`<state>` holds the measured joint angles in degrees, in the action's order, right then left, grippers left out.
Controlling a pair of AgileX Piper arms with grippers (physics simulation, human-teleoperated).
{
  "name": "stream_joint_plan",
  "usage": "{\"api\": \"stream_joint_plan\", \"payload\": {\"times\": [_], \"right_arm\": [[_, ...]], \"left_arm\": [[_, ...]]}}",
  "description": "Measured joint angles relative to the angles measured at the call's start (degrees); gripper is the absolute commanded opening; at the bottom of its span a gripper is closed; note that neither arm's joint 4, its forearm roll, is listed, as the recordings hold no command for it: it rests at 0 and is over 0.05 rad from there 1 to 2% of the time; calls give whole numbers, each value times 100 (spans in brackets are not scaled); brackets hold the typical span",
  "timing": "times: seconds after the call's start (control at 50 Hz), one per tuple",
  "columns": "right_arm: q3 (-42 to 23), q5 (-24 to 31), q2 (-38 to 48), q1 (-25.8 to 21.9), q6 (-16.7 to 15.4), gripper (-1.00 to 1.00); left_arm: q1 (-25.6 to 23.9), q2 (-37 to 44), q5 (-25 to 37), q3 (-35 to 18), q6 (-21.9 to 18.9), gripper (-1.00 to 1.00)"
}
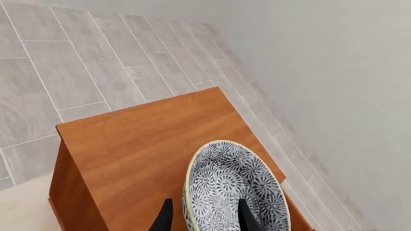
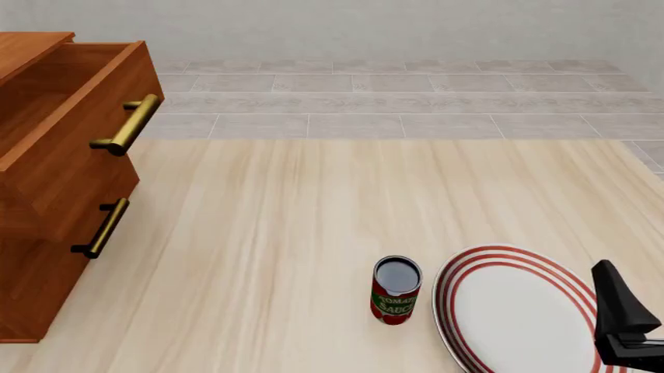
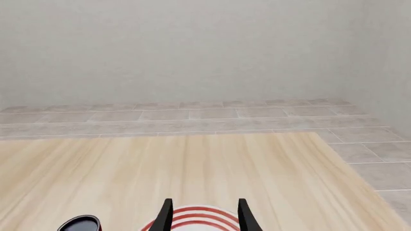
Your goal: Put the bowl on top of the cabinet.
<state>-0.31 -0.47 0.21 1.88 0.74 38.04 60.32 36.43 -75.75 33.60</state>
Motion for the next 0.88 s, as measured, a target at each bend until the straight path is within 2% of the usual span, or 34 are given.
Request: {"api": "stream_joint_plan", "payload": {"times": [0.88], "right_arm": [[7,-12,-9,12,41,100]], "left_arm": [[-349,-1180,574,-172,-127,100]]}}
